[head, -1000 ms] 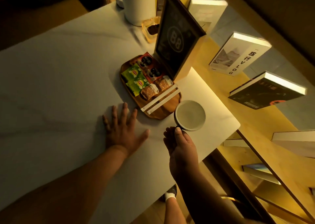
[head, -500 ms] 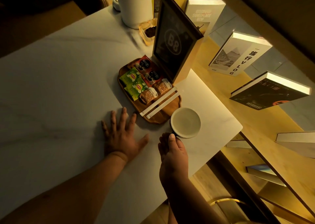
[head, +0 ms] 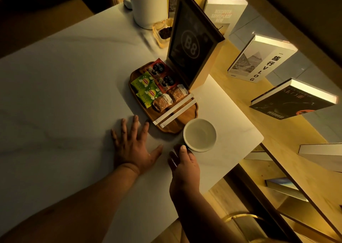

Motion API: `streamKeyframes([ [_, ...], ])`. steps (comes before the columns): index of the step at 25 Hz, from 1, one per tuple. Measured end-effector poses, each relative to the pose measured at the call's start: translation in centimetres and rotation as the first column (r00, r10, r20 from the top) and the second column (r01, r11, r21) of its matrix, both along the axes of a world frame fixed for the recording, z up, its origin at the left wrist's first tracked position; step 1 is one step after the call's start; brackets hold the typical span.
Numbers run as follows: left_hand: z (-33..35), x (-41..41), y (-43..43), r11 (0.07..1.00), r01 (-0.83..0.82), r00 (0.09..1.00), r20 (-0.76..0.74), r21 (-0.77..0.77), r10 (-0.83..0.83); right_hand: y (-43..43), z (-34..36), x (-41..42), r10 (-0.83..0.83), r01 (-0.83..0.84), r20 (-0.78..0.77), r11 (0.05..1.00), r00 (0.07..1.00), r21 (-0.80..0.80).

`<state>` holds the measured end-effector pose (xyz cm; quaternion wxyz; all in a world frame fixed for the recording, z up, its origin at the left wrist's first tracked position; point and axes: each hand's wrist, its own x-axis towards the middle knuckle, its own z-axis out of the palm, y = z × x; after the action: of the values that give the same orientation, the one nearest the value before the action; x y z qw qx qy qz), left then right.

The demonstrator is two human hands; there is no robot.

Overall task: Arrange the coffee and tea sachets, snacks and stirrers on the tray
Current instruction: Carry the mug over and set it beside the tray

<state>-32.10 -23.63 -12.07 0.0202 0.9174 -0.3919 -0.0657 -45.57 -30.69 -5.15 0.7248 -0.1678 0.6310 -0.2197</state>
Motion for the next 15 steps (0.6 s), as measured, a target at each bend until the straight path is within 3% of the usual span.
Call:
streamKeyframes([
  [15, 1.0, 0.1, 0.1, 0.999, -0.006, 0.999, -0.041, 0.049, 0.008, -0.7, 0.4, -0.7, 0.214, -0.232, -0.157, 0.967, 0.964, -0.105],
])
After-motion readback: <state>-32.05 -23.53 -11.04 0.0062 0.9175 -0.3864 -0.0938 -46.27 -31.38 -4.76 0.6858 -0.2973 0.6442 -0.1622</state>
